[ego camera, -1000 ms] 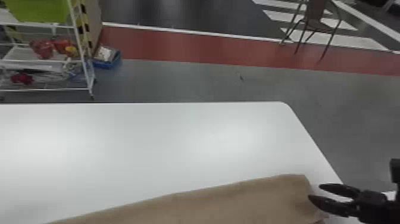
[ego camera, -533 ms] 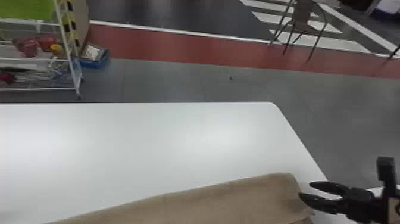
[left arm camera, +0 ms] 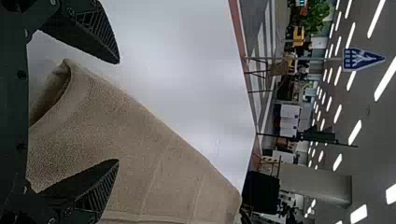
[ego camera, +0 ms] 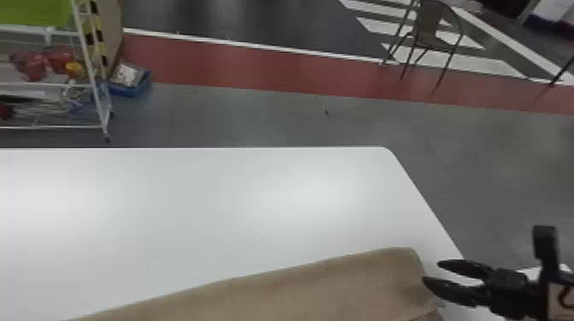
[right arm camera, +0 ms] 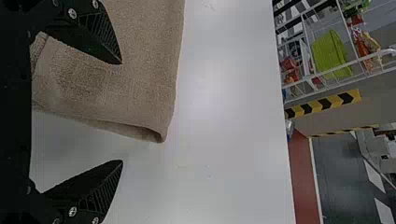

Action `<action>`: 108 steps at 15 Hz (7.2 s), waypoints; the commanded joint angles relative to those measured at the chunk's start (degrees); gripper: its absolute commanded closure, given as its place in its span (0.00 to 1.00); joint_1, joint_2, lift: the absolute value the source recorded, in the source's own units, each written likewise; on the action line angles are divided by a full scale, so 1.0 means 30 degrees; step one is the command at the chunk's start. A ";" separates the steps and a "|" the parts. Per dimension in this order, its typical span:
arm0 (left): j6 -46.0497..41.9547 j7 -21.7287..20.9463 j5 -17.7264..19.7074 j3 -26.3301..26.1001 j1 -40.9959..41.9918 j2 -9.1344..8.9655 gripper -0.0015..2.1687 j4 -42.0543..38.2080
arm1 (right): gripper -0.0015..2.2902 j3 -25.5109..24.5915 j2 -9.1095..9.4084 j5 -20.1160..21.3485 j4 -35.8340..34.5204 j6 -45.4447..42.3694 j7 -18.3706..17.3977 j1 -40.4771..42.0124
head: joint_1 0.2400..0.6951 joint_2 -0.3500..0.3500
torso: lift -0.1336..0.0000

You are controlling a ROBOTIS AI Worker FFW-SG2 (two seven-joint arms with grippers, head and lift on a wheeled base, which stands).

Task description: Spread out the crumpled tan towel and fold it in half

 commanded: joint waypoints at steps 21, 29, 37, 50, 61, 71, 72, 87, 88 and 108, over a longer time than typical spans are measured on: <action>0.2228 -0.0189 -0.3503 -0.1157 -0.5299 0.0403 0.75 0.1206 | 0.06 -0.0037 0.0088 -0.0439 0.0245 -0.1236 0.0092 -0.0127 | 1.00 0.09 | 0.10; 0.4396 -0.0189 -0.4002 0.0103 -0.4098 0.0725 0.00 0.0151 | 0.06 0.0080 0.0469 -0.0117 -0.0692 -0.5162 0.0092 0.0371 | 1.00 0.18 | 0.10; -0.3925 -0.0189 -0.1628 0.3208 -0.1139 -0.0447 0.13 -0.1255 | 0.10 0.2980 0.0909 0.4747 -0.4384 -1.6178 0.0092 0.3623 | 1.00 0.51 | 0.10; -1.5819 -0.0189 -0.6668 0.1597 -0.1051 -0.1004 0.29 -0.0347 | 0.09 0.2717 0.0850 0.5127 -0.4208 -1.4889 0.0092 0.3623 | 1.00 0.34 | 0.10; -1.4999 -0.0189 -0.8836 0.1246 -0.1783 -0.0008 0.29 0.0532 | 0.09 0.2805 0.0879 0.5069 -0.3739 -1.4479 0.0092 0.3242 | 1.00 0.37 | 0.10; -1.3768 -0.0189 -0.8953 0.1363 -0.2018 0.0110 0.45 0.0503 | 0.09 0.2746 0.0850 0.5040 -0.3505 -1.4420 0.0092 0.3125 | 1.00 0.41 | 0.10; -1.3534 -0.0189 -0.8894 0.1363 -0.2018 0.0051 0.44 0.0415 | 0.09 0.2775 0.0850 0.5040 -0.3534 -1.4420 0.0092 0.3125 | 1.00 0.41 | 0.10; -1.2890 -0.0189 -0.8953 0.1363 -0.1578 -0.0330 0.71 -0.0904 | 0.09 0.2805 0.0733 0.6387 -0.3593 -1.7467 0.0092 0.3359 | 1.00 0.40 | 0.10; -1.2421 -0.0189 -0.8894 0.1333 -0.1432 -0.0418 0.71 -0.1314 | 0.09 0.2922 0.0674 0.7032 -0.3680 -1.7877 0.0092 0.3447 | 1.00 0.41 | 0.10; -1.1893 0.1641 -0.8953 0.0601 -0.1021 -0.0799 0.34 -0.1431 | 0.09 0.3508 -0.0029 1.0049 -0.3651 -1.9049 0.0092 0.4355 | 1.00 0.32 | 0.10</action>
